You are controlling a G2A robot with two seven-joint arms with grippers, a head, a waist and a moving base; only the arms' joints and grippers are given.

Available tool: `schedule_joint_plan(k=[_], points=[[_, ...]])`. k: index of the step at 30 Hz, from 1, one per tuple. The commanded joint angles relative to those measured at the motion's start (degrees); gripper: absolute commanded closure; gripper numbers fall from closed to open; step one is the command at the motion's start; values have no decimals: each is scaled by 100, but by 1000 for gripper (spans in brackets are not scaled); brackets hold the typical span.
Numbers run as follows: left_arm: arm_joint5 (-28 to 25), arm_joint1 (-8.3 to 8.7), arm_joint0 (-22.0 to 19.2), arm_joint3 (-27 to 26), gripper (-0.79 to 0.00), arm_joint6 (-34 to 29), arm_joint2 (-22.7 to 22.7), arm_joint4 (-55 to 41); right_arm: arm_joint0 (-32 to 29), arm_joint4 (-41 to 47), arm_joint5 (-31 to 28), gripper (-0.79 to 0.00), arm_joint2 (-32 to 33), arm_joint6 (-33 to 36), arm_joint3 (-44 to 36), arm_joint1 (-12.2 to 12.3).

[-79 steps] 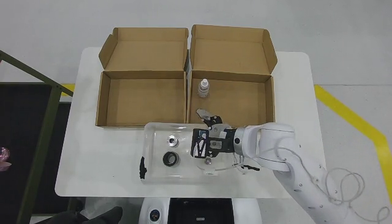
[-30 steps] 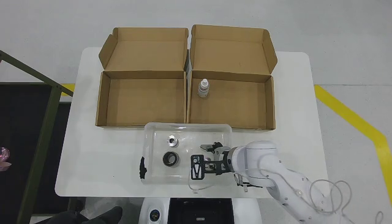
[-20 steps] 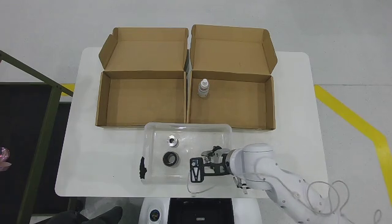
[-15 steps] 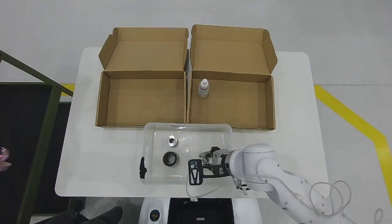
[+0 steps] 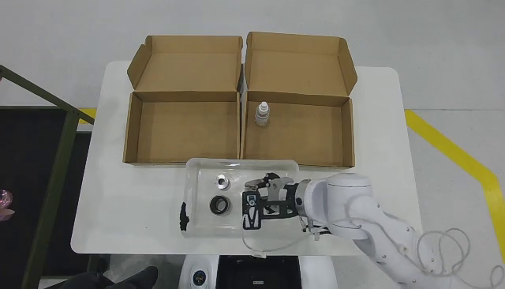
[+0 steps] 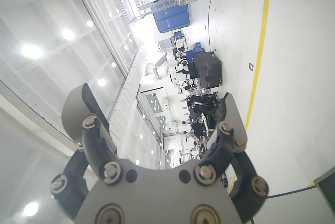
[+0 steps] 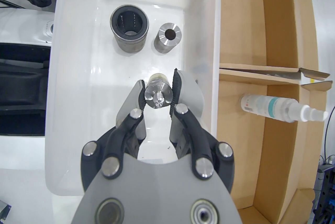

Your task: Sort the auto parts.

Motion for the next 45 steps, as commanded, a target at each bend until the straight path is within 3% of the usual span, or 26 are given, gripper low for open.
schedule_joint_plan(k=[1,16,30,45], points=[[0,0,0,0,-785,0,0,0,33,-15,-5,0,39,-143,22,2],[0,0,0,0,-785,0,0,0,408,123,135,0,286,-1101,192,-32],[0,0,0,0,-785,0,0,0,446,507,121,0,1063,-1378,386,69],[0,0,0,0,-785,0,0,0,861,808,313,0,1154,-1524,1372,44]])
